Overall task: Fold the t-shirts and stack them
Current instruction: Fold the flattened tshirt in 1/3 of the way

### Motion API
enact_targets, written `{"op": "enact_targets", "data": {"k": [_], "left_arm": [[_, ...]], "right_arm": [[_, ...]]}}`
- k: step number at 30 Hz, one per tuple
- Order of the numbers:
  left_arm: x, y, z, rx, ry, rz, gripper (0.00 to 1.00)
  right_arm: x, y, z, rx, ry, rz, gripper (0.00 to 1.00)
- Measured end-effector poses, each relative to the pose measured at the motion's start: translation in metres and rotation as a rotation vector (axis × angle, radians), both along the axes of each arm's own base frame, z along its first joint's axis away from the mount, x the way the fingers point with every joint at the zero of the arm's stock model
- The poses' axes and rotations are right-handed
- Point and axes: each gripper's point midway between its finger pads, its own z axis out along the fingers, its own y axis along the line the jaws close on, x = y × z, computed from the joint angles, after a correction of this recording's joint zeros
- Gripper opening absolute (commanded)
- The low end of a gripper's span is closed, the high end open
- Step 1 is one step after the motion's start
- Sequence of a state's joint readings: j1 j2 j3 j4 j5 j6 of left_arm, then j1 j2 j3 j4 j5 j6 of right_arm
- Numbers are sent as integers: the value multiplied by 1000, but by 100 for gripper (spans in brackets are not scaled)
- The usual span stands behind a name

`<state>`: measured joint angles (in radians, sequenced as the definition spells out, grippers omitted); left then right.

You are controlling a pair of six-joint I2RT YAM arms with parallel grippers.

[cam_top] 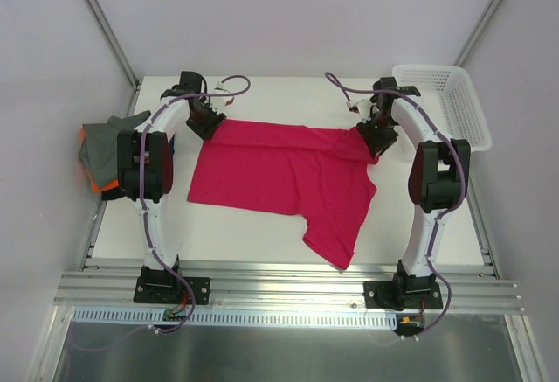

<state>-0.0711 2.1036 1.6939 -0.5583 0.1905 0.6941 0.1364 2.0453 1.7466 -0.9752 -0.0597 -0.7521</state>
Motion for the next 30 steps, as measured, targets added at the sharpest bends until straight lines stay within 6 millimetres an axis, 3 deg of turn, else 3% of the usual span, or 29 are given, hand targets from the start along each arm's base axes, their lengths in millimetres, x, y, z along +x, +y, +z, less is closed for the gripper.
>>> {"op": "enact_targets", "data": {"k": [3,9,14,17,21,26,30], "left_arm": [[1,2,1,11,-1,15,78],[15,0,23,-14,-46,61,86],[42,-20,70,-71,-155,90,86],[51,-41,91,-126,-199,101,85],[46,-64,93,-211,-169,132,84],[39,-69,87,-274,-117,194,83],[33,-71,80,-288,-82,215,84]], "right_arm": [[-3,-1,0,-5,11,7,53],[2,1,8,5,-6,5,55],[44,21,44,64,-148,6,53],[72,43,53,114,-216,20,50],[85,73,31,166,-189,39,48],[74,104,-20,188,-68,58,48],[65,121,-41,196,-12,74,48]]}}
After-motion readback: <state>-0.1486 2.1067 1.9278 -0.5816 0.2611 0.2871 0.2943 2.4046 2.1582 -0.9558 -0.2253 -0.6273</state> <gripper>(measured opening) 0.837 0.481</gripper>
